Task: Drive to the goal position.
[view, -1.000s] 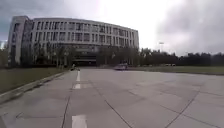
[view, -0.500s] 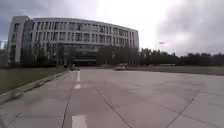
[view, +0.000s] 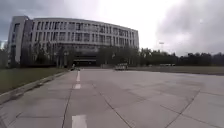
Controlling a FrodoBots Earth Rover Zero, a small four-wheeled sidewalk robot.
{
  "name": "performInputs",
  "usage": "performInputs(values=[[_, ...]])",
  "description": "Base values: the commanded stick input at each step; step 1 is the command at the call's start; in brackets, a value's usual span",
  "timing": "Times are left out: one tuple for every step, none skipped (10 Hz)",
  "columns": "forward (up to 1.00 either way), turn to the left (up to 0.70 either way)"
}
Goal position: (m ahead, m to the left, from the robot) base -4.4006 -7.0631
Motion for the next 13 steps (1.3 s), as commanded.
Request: performInputs(values=[[0.05, 0.0], [0.05, 0.0], [0.05, 0.0], [0.05, 0.0], [0.05, 0.0], [0.05, 0.0], [0.05, 0.0], [0.05, 0.0], [0.05, 0.0], [0.05, 0.0], [0.05, 0.0], [0.05, 0.0], [0.05, 0.0]])
